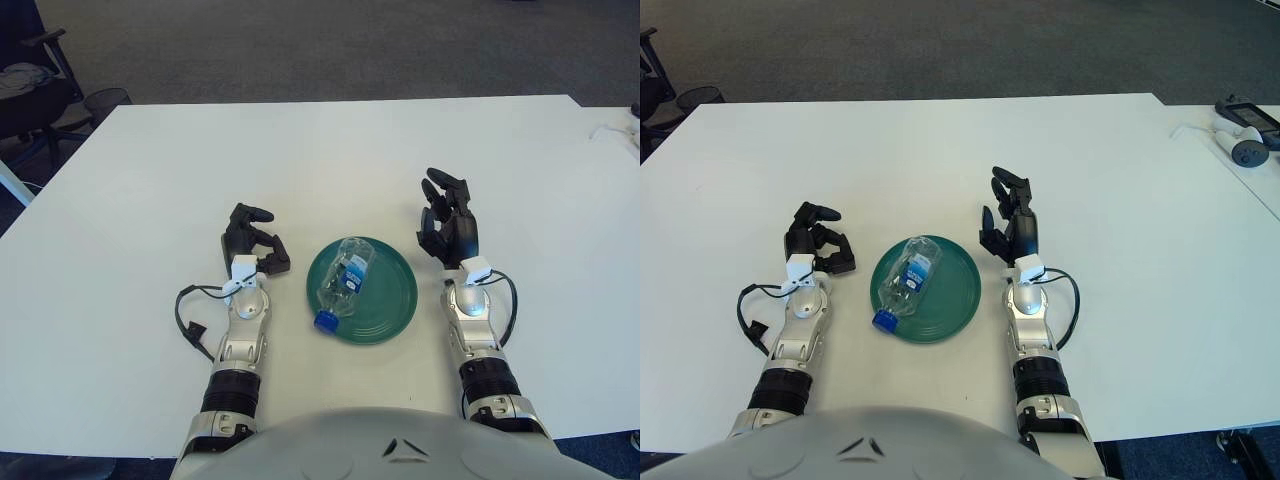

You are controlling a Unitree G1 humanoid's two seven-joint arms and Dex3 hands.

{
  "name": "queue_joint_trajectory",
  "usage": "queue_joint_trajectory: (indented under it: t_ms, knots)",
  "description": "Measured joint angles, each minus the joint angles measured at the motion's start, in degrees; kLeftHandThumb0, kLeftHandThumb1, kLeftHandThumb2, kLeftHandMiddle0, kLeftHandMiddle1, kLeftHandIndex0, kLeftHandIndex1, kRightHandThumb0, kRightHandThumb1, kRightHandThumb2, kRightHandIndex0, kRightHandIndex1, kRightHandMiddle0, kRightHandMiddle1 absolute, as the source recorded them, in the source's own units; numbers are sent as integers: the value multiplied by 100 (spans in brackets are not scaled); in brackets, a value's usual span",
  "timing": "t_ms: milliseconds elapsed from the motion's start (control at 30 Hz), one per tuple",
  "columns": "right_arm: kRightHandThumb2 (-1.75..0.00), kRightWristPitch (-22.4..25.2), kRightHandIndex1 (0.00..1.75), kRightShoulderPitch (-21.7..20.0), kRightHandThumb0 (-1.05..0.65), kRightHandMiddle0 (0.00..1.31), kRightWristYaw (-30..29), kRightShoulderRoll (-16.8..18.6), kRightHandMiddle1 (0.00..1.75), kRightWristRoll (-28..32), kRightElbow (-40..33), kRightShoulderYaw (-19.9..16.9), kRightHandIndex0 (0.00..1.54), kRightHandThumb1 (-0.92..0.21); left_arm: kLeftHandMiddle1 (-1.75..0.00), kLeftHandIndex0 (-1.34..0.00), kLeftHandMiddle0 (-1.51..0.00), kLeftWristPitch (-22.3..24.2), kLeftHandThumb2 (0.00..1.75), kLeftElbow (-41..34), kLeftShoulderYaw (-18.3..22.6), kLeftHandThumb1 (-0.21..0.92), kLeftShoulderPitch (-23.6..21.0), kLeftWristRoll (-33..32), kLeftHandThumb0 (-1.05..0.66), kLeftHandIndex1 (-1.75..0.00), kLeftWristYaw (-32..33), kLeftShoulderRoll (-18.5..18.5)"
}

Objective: Put the bottle into the plate.

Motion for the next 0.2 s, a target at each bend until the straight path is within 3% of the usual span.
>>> queue_joint_trajectory:
  t_ms: [200]
  knots:
    - [-71, 10, 0, 1, -62, 0, -3, 3, 83, -2, -63, 4, 37, -92, -175, -66, -86, 34, 173, -44, 2, -4, 18, -8, 0, -175, -8, 0]
